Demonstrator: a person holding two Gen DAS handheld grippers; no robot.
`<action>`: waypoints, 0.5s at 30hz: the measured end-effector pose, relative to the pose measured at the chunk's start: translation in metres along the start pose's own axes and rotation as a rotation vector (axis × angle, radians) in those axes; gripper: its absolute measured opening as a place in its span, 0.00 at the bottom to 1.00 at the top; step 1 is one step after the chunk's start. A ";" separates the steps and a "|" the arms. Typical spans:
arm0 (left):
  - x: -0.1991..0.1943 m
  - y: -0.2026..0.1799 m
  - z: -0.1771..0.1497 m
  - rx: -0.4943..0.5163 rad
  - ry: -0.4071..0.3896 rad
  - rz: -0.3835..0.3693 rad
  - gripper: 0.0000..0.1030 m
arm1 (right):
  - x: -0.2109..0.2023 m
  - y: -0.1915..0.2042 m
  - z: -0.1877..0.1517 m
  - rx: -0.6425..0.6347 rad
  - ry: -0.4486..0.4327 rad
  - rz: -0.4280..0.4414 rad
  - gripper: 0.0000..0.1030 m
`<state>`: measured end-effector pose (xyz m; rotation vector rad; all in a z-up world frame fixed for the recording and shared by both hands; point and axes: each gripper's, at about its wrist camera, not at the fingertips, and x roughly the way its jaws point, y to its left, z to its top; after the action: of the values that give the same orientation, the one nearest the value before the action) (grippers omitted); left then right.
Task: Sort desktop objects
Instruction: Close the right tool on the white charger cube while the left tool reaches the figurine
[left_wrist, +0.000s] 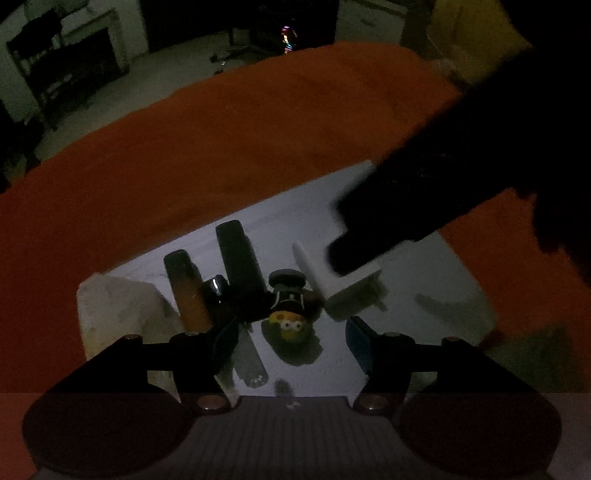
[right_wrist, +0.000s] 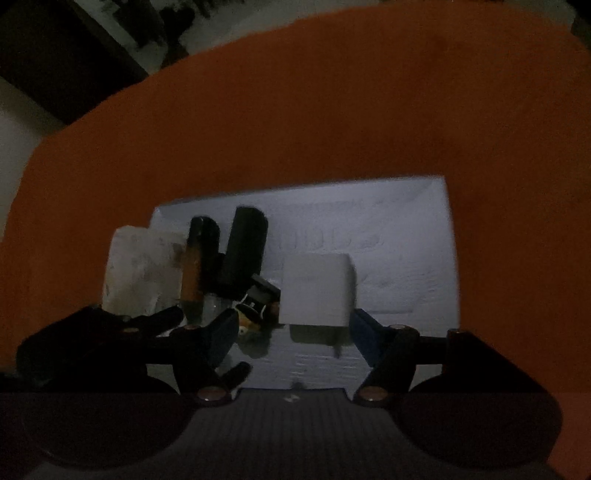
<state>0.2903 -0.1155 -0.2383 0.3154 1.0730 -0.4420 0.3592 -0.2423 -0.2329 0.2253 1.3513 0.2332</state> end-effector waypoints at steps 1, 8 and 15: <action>0.003 -0.001 0.000 0.006 0.000 0.003 0.59 | 0.005 0.002 0.002 -0.007 -0.006 -0.013 0.68; 0.023 -0.018 -0.001 0.073 -0.009 0.040 0.49 | 0.032 0.011 0.011 -0.015 -0.045 -0.060 0.65; 0.028 -0.017 0.006 0.048 0.019 0.063 0.49 | 0.049 0.009 0.011 -0.026 -0.030 -0.141 0.64</action>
<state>0.2980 -0.1383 -0.2610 0.3956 1.0691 -0.4102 0.3790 -0.2199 -0.2737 0.1106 1.3273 0.1287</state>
